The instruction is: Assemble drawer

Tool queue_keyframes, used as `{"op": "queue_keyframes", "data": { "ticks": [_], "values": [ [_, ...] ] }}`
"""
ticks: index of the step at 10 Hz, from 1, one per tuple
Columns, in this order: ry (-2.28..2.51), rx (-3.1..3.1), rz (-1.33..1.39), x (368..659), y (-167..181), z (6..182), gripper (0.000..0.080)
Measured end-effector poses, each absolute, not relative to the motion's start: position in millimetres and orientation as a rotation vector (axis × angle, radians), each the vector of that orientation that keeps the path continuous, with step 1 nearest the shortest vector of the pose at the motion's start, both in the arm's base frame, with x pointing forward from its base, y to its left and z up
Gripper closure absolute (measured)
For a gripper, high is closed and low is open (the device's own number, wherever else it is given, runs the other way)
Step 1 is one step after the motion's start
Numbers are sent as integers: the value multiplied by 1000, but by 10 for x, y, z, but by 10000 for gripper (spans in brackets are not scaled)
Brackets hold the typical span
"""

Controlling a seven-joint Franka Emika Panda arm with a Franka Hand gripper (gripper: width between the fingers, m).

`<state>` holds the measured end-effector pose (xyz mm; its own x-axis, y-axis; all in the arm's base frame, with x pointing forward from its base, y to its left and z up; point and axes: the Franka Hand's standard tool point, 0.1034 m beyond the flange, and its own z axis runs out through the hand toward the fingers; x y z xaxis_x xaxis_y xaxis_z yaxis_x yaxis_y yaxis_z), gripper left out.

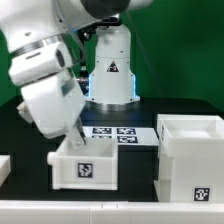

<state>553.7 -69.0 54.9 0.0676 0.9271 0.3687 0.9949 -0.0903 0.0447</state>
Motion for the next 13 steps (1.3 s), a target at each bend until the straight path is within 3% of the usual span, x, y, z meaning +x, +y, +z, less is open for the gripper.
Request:
{"op": "queue_keyframes", "data": {
  "ticks": [3,8,13],
  "values": [
    [-1944,-2115,-443,5529,-474,464,758],
    [-2002,-2118,-458,5541,-514,425,758],
    [-2079,-2084,-433,5525,-281,335,758]
  ]
}}
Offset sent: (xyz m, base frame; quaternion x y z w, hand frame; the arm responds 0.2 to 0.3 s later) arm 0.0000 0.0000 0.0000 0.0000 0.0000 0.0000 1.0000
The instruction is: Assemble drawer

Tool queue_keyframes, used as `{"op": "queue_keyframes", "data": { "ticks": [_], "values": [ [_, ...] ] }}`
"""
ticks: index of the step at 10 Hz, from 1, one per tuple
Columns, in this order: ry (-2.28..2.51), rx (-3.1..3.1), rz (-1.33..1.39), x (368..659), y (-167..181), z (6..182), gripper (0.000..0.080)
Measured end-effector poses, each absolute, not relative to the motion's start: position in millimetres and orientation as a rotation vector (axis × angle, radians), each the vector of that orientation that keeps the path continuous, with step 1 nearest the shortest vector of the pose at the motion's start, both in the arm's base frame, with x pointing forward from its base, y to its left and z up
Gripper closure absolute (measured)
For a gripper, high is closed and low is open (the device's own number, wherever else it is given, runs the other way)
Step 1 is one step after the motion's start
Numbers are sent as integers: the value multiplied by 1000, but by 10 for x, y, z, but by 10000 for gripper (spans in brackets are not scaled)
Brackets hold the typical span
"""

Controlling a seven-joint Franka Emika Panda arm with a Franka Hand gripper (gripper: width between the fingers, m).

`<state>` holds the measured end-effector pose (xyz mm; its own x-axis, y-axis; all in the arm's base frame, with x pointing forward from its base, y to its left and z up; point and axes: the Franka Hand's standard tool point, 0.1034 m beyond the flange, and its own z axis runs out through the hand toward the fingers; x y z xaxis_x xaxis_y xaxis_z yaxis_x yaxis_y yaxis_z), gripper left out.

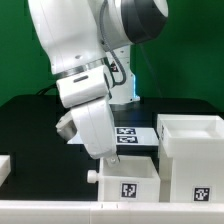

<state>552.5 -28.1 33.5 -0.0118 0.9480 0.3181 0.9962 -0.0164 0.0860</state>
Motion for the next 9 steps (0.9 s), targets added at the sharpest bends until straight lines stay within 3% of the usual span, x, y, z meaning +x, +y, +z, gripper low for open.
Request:
{"op": "queue_keyframes", "data": {
  "ticks": [9],
  "values": [
    [-2096,-2080,-369,5529,-215,356,758]
  ]
}}
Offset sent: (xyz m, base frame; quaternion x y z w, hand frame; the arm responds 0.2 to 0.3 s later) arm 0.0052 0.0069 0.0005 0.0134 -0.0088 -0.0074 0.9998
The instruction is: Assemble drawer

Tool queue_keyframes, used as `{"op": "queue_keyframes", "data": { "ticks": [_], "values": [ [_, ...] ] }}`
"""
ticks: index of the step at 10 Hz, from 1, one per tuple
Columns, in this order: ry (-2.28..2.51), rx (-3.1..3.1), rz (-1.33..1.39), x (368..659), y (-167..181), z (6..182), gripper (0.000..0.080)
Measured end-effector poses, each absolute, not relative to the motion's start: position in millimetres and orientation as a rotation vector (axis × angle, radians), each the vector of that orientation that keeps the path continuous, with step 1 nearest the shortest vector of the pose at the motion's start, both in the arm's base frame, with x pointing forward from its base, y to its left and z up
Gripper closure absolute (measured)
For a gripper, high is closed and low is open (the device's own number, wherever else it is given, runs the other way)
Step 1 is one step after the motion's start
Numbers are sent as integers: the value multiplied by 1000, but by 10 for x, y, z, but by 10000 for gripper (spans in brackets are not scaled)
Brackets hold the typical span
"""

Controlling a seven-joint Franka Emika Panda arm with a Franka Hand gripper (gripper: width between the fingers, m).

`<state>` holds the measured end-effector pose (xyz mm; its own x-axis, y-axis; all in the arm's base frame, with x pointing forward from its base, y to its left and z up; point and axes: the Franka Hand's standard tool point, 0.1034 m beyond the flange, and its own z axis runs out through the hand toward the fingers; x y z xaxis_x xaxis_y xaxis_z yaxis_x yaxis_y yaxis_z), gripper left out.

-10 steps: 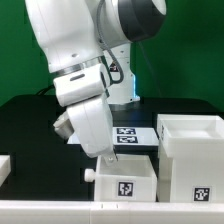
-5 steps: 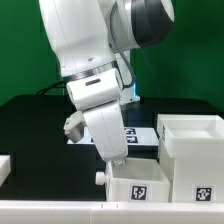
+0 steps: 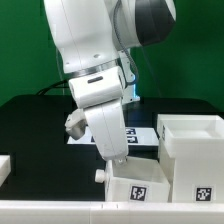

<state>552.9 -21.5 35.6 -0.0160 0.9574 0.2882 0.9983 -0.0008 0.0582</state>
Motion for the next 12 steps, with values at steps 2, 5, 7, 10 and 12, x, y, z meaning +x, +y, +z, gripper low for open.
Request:
{"op": "queue_keyframes", "data": {
  "ticks": [2,5,7,10,12],
  "values": [
    [-2092,-2077,-363,5521,-222,376,758],
    [-2057,-2097,-356,5556,-184,414,758],
    [-2019,-2094,-333,5586,-141,490,758],
    [-2010,-2092,-324,5580,-130,510,758],
    [-2001,-2090,-321,5547,-107,446,758]
  ]
}}
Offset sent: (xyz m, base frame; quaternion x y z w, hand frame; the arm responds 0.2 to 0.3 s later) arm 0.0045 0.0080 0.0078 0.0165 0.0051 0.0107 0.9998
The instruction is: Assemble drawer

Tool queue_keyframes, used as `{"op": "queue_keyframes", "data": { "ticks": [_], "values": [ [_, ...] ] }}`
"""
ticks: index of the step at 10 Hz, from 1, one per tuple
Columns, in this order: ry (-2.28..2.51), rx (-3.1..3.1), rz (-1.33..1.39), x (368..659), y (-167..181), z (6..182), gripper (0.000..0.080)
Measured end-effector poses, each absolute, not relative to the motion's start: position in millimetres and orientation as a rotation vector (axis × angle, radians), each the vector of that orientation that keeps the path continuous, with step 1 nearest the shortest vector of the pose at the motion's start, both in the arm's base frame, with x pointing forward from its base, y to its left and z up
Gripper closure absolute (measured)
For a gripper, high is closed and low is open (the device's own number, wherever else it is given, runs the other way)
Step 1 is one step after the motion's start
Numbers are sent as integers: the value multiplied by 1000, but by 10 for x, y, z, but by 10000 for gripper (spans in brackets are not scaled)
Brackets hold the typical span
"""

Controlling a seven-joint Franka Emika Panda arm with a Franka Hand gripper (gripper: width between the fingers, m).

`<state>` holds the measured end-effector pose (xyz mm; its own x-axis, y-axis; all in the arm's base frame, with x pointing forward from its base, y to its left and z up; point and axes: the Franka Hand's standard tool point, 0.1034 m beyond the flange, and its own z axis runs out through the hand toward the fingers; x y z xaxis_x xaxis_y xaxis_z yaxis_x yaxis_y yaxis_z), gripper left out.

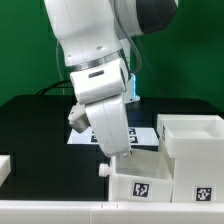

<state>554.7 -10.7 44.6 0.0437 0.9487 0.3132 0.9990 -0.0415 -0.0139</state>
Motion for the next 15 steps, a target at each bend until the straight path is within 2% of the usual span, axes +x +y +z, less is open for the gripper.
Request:
{"op": "queue_keyframes", "data": {
  "ticks": [3,15],
  "values": [
    [-1989,-2090,-324,5507,-52,324,758],
    [-2013,-2070,-348,5532,18,302,758]
  ]
}}
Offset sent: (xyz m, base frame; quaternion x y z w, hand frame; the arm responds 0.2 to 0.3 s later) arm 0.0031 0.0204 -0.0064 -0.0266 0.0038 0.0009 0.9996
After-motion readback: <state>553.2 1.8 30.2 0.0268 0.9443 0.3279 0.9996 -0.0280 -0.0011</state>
